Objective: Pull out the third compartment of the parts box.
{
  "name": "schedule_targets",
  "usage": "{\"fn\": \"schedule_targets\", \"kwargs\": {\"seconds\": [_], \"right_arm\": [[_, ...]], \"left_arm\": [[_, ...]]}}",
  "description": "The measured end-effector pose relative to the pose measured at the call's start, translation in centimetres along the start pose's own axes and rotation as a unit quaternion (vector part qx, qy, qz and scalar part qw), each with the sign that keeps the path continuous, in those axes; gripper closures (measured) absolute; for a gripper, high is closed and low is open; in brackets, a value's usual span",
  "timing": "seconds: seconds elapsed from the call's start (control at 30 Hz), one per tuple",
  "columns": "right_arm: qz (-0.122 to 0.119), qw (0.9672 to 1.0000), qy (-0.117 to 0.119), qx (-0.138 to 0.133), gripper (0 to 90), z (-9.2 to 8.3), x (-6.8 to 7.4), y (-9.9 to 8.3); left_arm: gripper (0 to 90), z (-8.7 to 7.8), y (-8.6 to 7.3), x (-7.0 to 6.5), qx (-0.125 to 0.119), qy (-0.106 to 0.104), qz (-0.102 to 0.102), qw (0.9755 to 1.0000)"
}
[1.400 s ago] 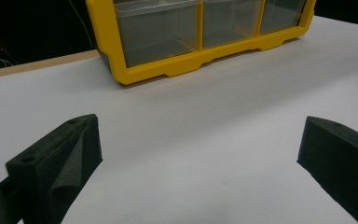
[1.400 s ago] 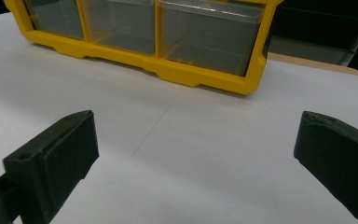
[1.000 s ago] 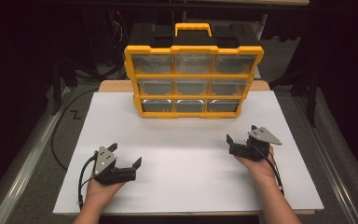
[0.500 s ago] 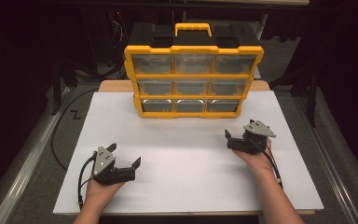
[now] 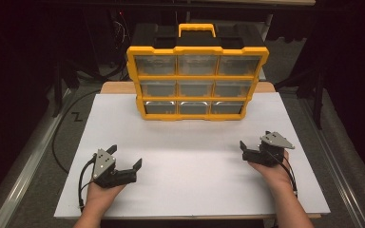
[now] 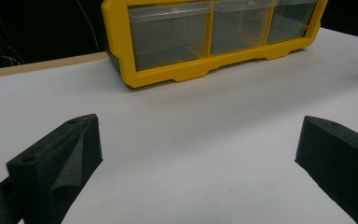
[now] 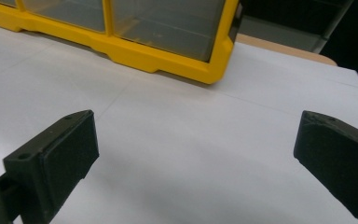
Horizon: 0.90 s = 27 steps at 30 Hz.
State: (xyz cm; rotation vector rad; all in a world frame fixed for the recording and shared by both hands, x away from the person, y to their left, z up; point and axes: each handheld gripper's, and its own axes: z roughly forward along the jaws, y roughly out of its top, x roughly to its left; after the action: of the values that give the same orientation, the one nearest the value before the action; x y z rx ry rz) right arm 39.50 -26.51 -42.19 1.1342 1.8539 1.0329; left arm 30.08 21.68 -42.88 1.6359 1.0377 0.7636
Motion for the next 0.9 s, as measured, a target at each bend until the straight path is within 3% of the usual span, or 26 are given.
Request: {"fn": "schedule_targets", "kwargs": {"seconds": [0.3, 0.33, 0.47, 0.5, 0.73, 0.9], "right_arm": [[-0.059, 0.9981, 0.006, 0.013, 1.1, 0.3, 0.9, -0.1], [-0.079, 0.9967, 0.005, 0.017, 1.1, 0.4, 1.3, -0.1], [-0.105, 0.9942, 0.005, 0.023, 1.1, 0.5, 1.9, -0.2], [-0.123, 0.9920, 0.004, 0.026, 1.1, 0.5, 2.2, -0.3], [-0.155, 0.9874, 0.001, 0.032, 1.1, 0.6, 2.8, -0.3], [-0.189, 0.9812, -0.009, 0.035, 1.1, 0.5, 3.5, -0.3]], "left_arm": [[1.2, 0.1, -0.1, -0.2, 0.009, 0.001, 0.009, 0.9999], [1.2, 0.1, -0.1, -0.3, 0.011, 0.002, 0.012, 0.9999], [1.2, 0.2, -0.1, -0.3, 0.012, 0.001, 0.014, 0.9998], [1.2, 0.2, -0.2, -0.4, 0.013, 0.001, 0.015, 0.9998], [1.2, 0.2, -0.2, -0.4, 0.012, 0.001, 0.016, 0.9998], [1.2, 0.2, -0.2, -0.4, 0.012, 0.001, 0.015, 0.9998]]}}
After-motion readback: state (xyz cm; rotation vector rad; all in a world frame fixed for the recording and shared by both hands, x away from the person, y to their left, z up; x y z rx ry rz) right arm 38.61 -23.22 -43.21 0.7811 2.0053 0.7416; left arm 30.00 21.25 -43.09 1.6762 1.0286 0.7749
